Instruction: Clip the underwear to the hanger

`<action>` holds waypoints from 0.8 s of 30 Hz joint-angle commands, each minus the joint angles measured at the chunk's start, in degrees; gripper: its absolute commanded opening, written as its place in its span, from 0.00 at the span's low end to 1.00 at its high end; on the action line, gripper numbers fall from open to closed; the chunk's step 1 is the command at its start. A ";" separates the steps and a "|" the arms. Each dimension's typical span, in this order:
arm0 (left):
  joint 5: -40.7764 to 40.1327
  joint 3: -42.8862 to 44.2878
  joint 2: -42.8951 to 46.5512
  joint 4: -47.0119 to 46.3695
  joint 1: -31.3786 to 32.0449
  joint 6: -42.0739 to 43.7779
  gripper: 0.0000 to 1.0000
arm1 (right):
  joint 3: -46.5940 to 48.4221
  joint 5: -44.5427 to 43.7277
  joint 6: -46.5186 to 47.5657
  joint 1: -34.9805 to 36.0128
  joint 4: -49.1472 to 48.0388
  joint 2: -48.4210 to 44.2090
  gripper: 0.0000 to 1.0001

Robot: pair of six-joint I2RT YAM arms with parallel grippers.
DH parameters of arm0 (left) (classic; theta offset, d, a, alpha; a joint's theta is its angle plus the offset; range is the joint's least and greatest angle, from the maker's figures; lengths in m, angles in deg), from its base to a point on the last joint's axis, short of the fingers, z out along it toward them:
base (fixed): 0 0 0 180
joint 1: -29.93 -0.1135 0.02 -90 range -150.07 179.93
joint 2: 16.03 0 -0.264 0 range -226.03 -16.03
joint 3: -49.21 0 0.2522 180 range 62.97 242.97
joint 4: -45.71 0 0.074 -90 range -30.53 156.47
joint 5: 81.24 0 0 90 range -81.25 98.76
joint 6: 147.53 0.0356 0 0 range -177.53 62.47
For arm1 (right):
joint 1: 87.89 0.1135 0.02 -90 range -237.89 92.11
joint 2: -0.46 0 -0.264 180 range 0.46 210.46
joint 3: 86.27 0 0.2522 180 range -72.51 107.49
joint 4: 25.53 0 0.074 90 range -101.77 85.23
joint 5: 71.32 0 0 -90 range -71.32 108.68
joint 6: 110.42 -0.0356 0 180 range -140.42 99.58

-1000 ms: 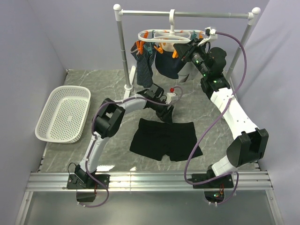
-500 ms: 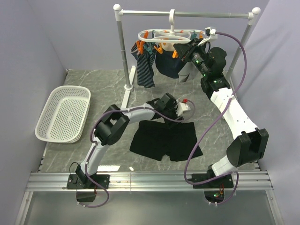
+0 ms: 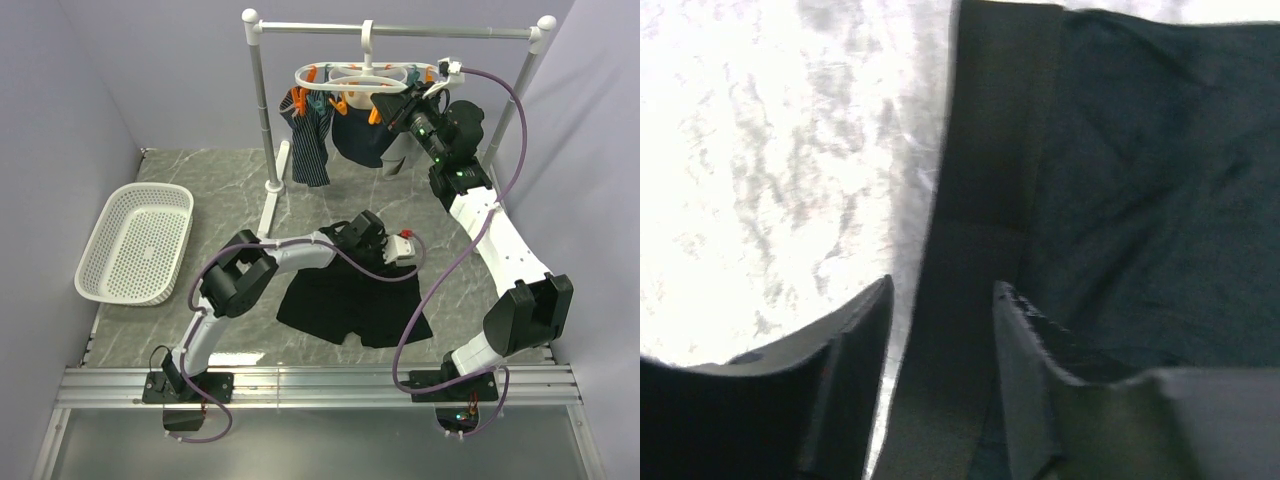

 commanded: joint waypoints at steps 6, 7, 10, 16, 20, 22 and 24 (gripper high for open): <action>-1.84 -2.64 -3.58 12.57 0.30 5.01 0.06 | 2.49 2.06 -0.25 -0.39 0.85 0.12 0.00; -2.19 -3.09 -2.80 12.40 0.38 5.28 0.03 | 2.40 2.06 -0.25 -0.48 0.85 0.12 0.00; -3.59 -6.86 0.79 8.89 -0.23 5.63 0.00 | 2.49 2.23 -0.43 -0.66 0.77 0.03 0.00; -4.23 -14.52 9.42 2.01 -1.64 8.88 0.00 | 1.79 2.50 -0.96 -0.66 0.24 -0.49 0.00; 2.80 -13.20 12.85 2.99 -3.92 5.03 0.63 | 1.52 2.76 -1.04 -0.74 0.15 -0.67 0.00; 4.48 -11.10 13.56 4.47 -4.10 4.14 0.79 | 1.44 2.85 -1.04 -0.75 0.06 -0.84 0.00; 6.06 -9.26 13.91 5.62 -4.45 2.56 0.80 | 1.35 2.94 -1.22 -0.92 -0.02 -0.76 0.00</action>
